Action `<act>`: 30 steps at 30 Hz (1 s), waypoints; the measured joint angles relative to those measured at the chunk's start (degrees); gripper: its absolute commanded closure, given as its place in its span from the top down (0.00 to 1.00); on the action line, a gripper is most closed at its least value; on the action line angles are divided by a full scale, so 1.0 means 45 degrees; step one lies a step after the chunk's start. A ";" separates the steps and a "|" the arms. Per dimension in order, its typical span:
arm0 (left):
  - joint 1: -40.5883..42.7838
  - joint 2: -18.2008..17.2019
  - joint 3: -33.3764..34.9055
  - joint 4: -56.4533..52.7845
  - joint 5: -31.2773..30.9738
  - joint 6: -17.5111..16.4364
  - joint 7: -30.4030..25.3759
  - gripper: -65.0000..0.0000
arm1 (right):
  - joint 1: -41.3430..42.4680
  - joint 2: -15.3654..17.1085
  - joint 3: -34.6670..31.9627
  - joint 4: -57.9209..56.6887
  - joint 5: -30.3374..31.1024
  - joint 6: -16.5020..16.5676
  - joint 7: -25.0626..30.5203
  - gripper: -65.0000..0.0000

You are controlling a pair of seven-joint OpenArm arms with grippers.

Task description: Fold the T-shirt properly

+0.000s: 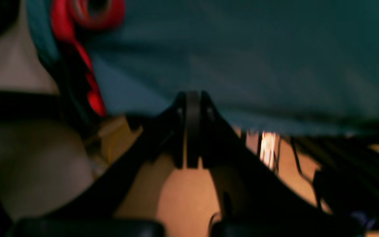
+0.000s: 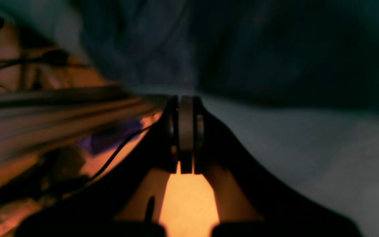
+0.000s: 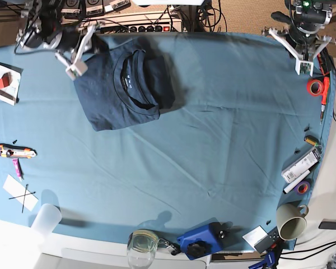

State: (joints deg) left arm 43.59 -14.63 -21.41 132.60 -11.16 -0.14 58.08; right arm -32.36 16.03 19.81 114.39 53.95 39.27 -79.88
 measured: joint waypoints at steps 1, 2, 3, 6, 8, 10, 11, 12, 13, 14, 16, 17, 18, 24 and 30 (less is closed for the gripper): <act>0.0185 0.0000 0.0000 0.0000 -0.0005 0.0005 0.0019 0.00 | -0.0316 -0.0005 0.0000 0.0005 0.0034 0.0117 0.0039 0.00; 0.0374 0.0000 0.0000 0.0005 -0.0005 0.0005 0.0019 0.00 | -0.0661 -0.0005 -0.0005 0.0005 0.0058 0.0141 0.0063 0.00; 0.0563 0.0000 0.0000 0.0005 0.0000 0.0010 0.0015 0.00 | -0.1015 0.0000 -0.0005 0.0005 0.0053 0.0146 0.0053 0.00; 0.1224 -0.0005 0.0005 0.0005 -0.0005 0.0005 -0.0019 0.00 | -0.1865 0.0000 0.0000 0.0005 0.0015 0.0141 0.0039 0.00; 0.1705 -0.0005 0.0000 -0.0005 0.0000 0.0015 -0.0034 0.00 | -0.2283 -0.0005 -0.0005 0.0005 -0.0233 0.0141 0.0068 0.00; 0.2142 -0.0005 0.0000 -0.0146 -0.0024 0.0010 -0.0063 0.00 | -0.2642 -0.0005 0.0000 0.0005 -0.0908 0.0146 0.0083 0.00; 0.2365 -0.0005 0.0005 -0.0223 -0.0063 0.0015 -0.0063 0.00 | -0.2803 0.0000 0.0000 0.0005 -0.1205 0.0141 0.0083 0.00; 0.2603 -0.0005 0.0005 -0.0296 -0.0053 0.0039 -0.0073 0.00 | -0.2973 0.0000 0.0000 0.0000 -0.1365 0.0141 0.0083 0.00; 0.2832 0.0000 0.0000 -0.0364 -0.0073 0.0044 -0.0068 0.00 | -0.3133 0.0000 0.0000 0.0000 -0.1428 0.0141 0.0087 0.00; 0.3031 0.0000 0.0000 -0.0461 -0.0058 0.0044 -0.0073 0.00 | -0.3279 0.0000 0.0000 0.0000 -0.1574 0.0146 0.0092 0.00; 0.3264 0.0185 -0.0005 -0.0709 -0.0053 0.0053 -0.0126 0.00 | -0.3492 0.0019 0.0000 -0.0097 -0.1787 0.0146 0.0121 0.00; 0.3327 0.0374 -0.0010 -0.0874 -0.0058 0.0049 -0.0180 0.00 | -0.3570 0.0029 0.0000 -0.0233 -0.1773 0.0146 0.0126 0.00; 0.3385 0.0588 -0.0010 -0.1059 -0.0063 0.0044 -0.0223 0.00 | -0.3628 0.0029 0.0000 -0.0427 -0.1773 0.0146 0.0146 0.00; 0.3667 0.1316 0.0005 -0.2739 -0.0491 -0.0748 -0.0505 0.00 | -0.3774 0.0024 -0.0073 -0.2322 -0.1923 0.0165 0.0233 0.00; 0.2841 0.1384 0.0015 -0.5338 -0.1010 -0.1273 -0.1253 0.00 | -0.3075 0.0024 -0.0073 -0.5003 -0.2511 0.0155 0.0544 0.00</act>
State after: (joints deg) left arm 56.38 -8.40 -21.34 108.57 -15.70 -5.87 52.45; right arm -46.19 16.14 19.49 91.88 42.65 39.97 -77.43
